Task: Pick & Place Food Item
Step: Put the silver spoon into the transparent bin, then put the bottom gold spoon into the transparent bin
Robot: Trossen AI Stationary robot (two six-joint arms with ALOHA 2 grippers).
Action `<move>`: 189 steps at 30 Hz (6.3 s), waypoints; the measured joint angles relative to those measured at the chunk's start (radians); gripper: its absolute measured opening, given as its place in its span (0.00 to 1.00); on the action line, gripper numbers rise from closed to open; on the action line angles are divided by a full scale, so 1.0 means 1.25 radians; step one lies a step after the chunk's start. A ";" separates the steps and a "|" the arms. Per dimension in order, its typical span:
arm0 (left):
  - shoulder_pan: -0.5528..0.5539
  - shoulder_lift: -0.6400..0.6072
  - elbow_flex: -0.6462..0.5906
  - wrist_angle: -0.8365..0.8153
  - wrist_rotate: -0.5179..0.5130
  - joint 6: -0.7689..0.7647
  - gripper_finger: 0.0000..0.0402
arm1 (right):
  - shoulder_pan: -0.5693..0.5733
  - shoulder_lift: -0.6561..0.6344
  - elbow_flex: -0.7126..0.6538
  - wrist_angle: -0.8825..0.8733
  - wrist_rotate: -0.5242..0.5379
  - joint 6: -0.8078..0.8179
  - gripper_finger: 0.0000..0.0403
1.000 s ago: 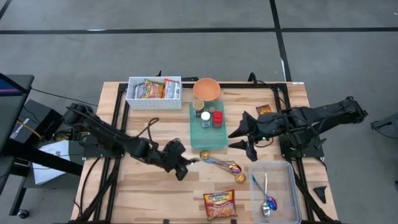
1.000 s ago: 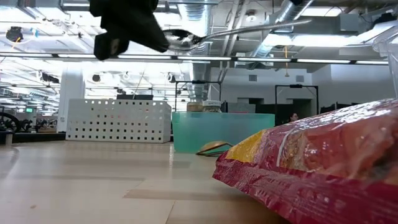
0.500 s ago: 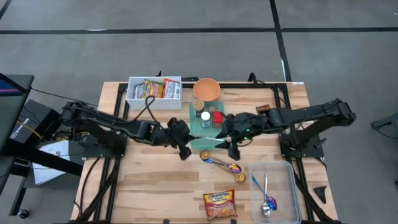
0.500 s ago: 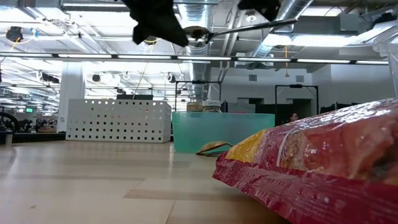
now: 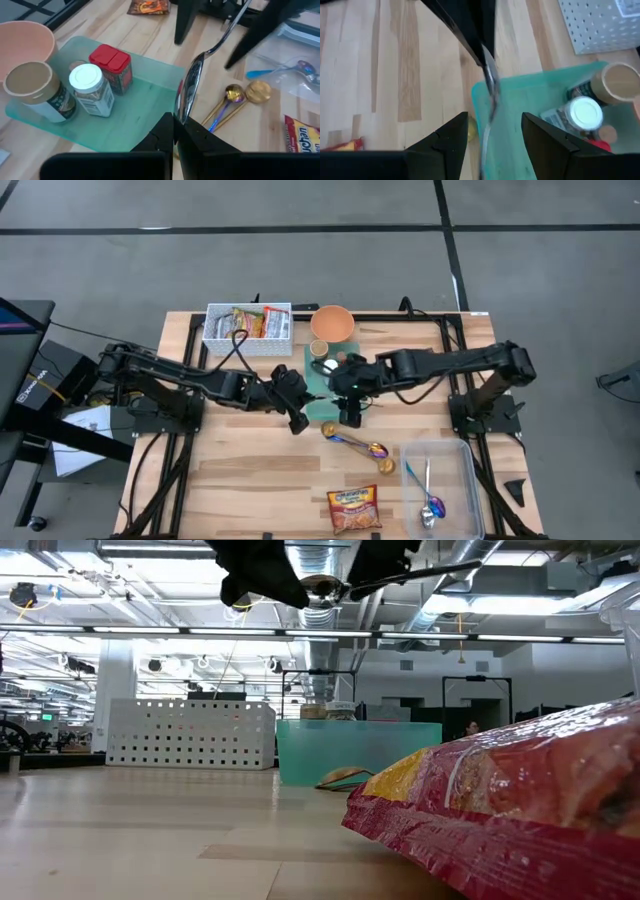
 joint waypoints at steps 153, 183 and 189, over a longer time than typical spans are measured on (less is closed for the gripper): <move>0.005 -0.344 -0.352 0.232 -0.042 -0.116 0.30 | 0.673 -0.332 -0.328 -0.340 0.403 1.466 0.31; -0.060 0.291 0.096 0.389 0.071 0.186 0.45 | 0.506 -0.504 -0.328 -0.124 0.525 0.859 0.33; -0.046 0.400 0.137 0.389 0.135 0.169 0.43 | 0.502 -0.515 -0.328 -0.113 0.540 0.809 0.33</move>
